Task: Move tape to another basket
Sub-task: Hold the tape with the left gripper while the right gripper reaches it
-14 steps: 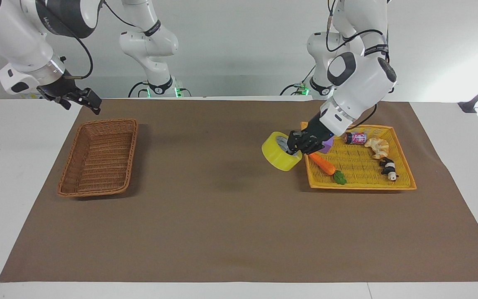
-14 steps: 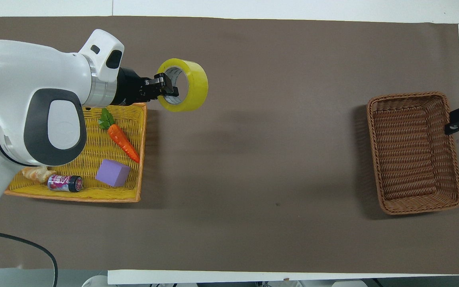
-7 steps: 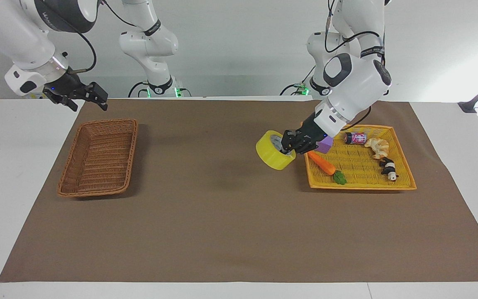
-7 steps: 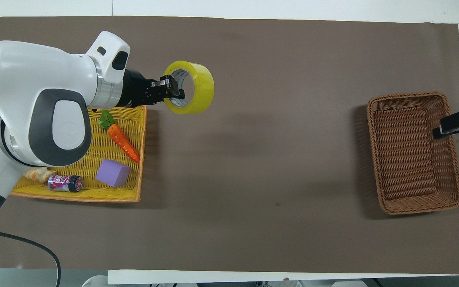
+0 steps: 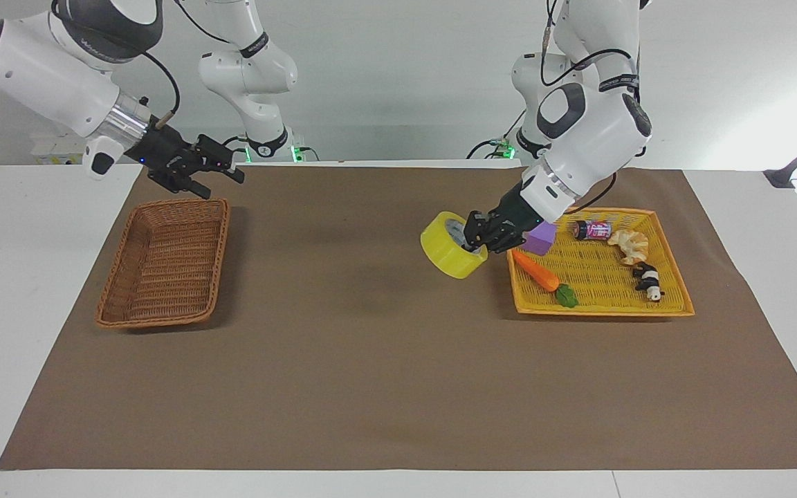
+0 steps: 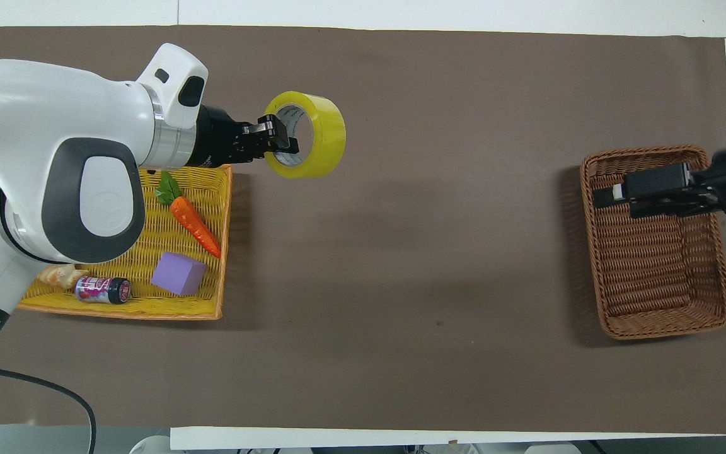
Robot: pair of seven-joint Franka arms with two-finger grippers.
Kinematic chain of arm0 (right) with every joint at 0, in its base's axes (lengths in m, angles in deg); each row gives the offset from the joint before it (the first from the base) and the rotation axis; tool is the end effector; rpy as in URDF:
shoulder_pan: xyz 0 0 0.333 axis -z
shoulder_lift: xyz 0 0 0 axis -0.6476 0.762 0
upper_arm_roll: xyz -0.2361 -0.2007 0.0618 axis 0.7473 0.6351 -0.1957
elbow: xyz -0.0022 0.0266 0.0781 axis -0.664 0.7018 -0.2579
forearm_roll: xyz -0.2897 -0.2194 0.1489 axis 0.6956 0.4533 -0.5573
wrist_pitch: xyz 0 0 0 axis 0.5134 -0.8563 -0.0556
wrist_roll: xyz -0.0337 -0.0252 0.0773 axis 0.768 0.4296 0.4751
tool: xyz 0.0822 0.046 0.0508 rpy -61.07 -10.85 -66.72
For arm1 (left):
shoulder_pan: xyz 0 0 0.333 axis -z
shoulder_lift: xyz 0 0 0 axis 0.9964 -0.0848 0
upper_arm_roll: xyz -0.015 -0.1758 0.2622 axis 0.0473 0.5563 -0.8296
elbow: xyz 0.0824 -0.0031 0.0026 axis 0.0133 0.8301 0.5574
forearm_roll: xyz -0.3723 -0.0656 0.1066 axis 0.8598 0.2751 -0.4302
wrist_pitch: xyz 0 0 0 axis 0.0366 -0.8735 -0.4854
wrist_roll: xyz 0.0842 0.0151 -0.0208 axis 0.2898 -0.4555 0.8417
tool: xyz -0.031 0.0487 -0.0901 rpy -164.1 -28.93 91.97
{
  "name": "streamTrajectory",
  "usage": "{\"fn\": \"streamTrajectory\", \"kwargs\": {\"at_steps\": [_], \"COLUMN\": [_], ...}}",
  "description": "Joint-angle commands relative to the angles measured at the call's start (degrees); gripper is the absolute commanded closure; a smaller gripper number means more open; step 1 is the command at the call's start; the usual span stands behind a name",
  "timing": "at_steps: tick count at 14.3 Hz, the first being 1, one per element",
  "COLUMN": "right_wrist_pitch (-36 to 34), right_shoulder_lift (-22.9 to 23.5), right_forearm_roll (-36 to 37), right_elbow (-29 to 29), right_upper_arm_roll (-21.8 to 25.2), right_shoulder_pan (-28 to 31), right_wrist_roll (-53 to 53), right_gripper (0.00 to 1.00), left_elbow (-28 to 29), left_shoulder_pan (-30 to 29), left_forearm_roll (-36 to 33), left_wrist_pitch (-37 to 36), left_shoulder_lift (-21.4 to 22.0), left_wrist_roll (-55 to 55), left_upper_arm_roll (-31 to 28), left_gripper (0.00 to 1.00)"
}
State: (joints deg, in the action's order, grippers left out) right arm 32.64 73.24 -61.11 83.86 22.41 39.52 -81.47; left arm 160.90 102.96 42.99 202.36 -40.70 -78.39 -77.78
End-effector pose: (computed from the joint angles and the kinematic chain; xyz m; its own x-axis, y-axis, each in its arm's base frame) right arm 0.5273 0.0020 0.5620 0.9963 -0.0627 -0.0589 -0.0859 -0.7634 -0.6401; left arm 0.5478 -0.2956 0.5035 0.9975 0.0650 0.0259 0.0367 -0.8008 0.5978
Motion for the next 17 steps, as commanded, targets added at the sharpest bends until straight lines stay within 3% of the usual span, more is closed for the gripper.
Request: {"fn": "streamTrajectory", "kwargs": {"at_steps": [1, 4, 6, 9, 17], "right_wrist_pitch": [10.7, 23.8, 30.1, 36.8, 47.6], "right_shoulder_lift": [-1.1, 2.6, 5.0, 7.6, 9.3], "right_forearm_roll": [-10.0, -24.1, -26.9, -34.7, -34.8], "right_elbow": [4.5, 6.5, 6.2, 4.8, 3.1], "right_upper_arm_roll": [0.0, 0.0, -0.1, 0.0, -0.1], "right_shoulder_pan": [-5.5, -14.7, -19.0, -25.9, -36.0], "right_wrist_roll": [-1.3, -7.6, -11.8, -10.1, 0.1], "right_gripper": [0.00, 0.00, 0.00, 0.00, 0.00], "left_elbow": [-1.0, -1.0, -0.9, -0.9, -0.7], "left_shoulder_pan": [0.4, 0.4, 0.5, 0.5, 0.7], "left_forearm_roll": [1.1, 1.1, 1.2, 1.5, 1.5], "left_wrist_pitch": [-2.3, -3.4, -3.7, -3.7, -3.7], "left_shoulder_lift": [0.5, 1.0, 1.4, 1.4, 1.4], "left_wrist_roll": [0.4, 0.5, 0.5, 0.4, 0.5], "left_upper_arm_roll": [-0.7, -0.7, -0.7, -0.7, -0.8], "left_gripper": [1.00, 1.00, 1.00, 1.00, 1.00]}}
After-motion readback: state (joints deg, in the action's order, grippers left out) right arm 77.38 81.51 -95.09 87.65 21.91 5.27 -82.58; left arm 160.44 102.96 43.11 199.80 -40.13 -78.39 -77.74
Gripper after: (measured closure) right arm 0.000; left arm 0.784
